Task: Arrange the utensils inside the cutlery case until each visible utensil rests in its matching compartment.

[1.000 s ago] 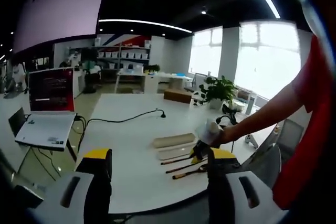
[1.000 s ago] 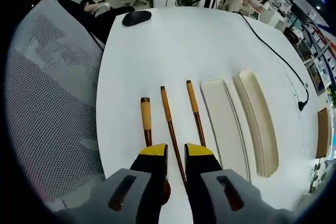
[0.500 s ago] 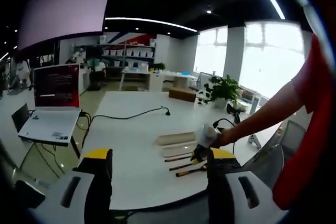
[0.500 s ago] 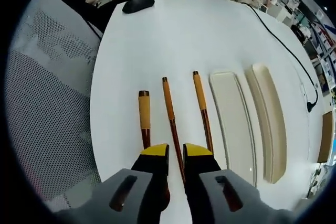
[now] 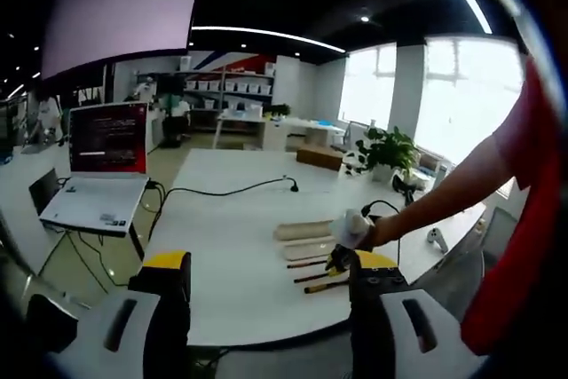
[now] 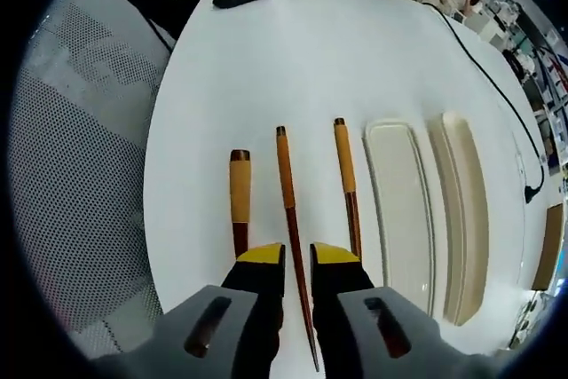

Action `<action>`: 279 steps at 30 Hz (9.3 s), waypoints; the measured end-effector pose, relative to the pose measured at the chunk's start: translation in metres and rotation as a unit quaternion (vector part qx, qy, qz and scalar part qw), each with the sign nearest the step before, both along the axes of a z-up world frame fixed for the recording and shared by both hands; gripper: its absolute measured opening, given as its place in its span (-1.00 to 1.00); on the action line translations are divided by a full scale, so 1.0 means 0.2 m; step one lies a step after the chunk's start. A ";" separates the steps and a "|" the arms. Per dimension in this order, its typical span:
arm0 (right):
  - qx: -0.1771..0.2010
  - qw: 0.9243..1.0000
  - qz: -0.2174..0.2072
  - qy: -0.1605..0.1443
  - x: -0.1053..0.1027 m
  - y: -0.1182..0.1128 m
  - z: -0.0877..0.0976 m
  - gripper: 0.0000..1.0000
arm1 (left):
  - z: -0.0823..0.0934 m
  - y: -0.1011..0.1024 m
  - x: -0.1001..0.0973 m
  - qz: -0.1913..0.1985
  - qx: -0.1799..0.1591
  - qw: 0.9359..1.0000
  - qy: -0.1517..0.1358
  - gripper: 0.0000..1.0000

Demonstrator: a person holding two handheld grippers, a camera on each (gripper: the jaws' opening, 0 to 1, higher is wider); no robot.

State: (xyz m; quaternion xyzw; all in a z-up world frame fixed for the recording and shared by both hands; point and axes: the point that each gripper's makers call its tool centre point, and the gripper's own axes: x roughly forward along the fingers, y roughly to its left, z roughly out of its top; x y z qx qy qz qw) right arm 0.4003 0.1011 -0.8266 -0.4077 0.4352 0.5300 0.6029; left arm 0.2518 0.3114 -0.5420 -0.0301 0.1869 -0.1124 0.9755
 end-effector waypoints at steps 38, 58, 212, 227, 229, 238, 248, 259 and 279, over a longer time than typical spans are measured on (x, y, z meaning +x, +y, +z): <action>-0.043 0.999 0.010 0.031 0.02 0.02 -0.03 -1.00 | -0.03 0.00 -0.02 0.008 0.012 1.000 0.007 0.43; -0.031 0.999 0.010 0.027 0.02 0.00 0.08 -1.00 | 0.00 -0.01 -0.03 -0.005 0.021 1.000 -0.003 0.40; -0.002 0.999 0.019 -0.040 0.88 0.04 0.54 -1.00 | -0.13 0.05 0.16 -0.014 -0.001 0.999 0.047 0.41; 0.004 0.998 0.017 -0.060 0.91 0.03 0.45 -1.00 | -0.17 0.08 0.13 -0.007 0.001 0.998 0.057 0.41; 0.004 0.998 0.015 -0.058 0.91 0.03 0.44 -1.00 | -0.17 0.08 0.13 -0.006 0.000 0.998 0.057 0.41; 0.012 0.998 0.012 -0.059 0.90 0.05 0.39 -1.00 | -0.18 0.09 0.13 -0.004 0.006 0.998 0.062 0.39; 0.029 0.997 0.021 -0.064 0.91 0.08 0.35 -1.00 | -0.19 0.10 0.13 0.000 0.009 0.998 0.068 0.38; 0.028 0.998 0.014 -0.051 0.91 0.07 0.28 -1.00 | -0.21 0.09 0.13 0.002 0.014 0.997 0.077 0.37; 0.030 0.999 -0.018 -0.034 0.91 0.04 0.16 -1.00 | -0.23 0.12 0.14 0.015 0.004 0.997 0.081 0.37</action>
